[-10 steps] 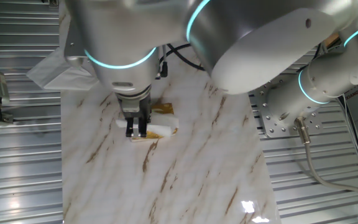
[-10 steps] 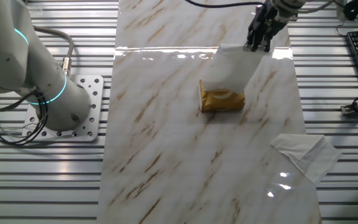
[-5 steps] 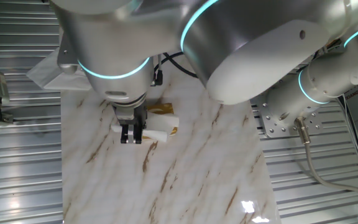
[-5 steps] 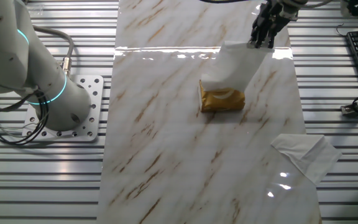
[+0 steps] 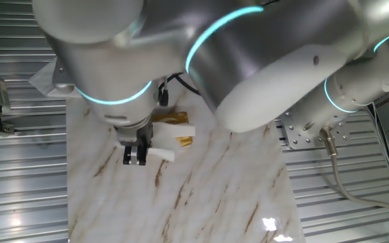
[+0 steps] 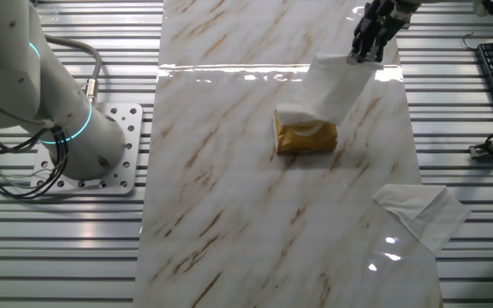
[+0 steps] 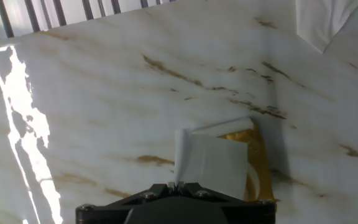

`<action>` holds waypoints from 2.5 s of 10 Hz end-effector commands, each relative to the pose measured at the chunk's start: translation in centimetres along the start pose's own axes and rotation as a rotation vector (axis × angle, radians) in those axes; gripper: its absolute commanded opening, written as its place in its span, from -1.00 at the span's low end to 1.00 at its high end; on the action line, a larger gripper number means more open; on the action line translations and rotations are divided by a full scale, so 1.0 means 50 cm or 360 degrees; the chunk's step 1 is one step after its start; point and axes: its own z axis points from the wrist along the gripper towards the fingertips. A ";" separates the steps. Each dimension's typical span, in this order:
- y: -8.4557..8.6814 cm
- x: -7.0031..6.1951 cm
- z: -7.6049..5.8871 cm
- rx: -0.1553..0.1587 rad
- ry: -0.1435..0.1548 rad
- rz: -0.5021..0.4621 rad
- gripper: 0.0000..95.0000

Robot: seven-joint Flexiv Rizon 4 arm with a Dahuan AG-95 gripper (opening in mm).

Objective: Pull out a napkin

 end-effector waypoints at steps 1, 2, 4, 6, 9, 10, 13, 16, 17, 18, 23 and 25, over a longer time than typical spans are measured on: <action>0.002 -0.006 0.012 0.0003 -0.0028 0.0003 -1.00; 0.001 -0.008 0.019 0.0002 -0.0047 0.0012 -1.00; -0.001 -0.012 0.036 0.0005 -0.0062 0.0008 -1.00; -0.002 -0.013 0.044 0.0004 -0.0060 0.0005 -1.00; -0.001 -0.012 0.040 -0.0018 -0.0052 0.0020 -1.00; -0.001 -0.012 0.042 -0.0025 -0.0050 0.0015 -1.00; -0.003 -0.014 0.060 -0.0011 -0.0083 -0.0012 -1.00; -0.004 -0.014 0.068 -0.0008 -0.0092 -0.0031 -1.00; -0.004 -0.014 0.070 -0.0013 -0.0099 -0.0040 -1.00; -0.005 -0.015 0.074 -0.0014 -0.0110 -0.0048 -1.00; -0.008 -0.016 0.086 -0.0022 -0.0155 -0.0079 -1.00; -0.011 -0.019 0.086 -0.0025 -0.0149 -0.0095 -1.00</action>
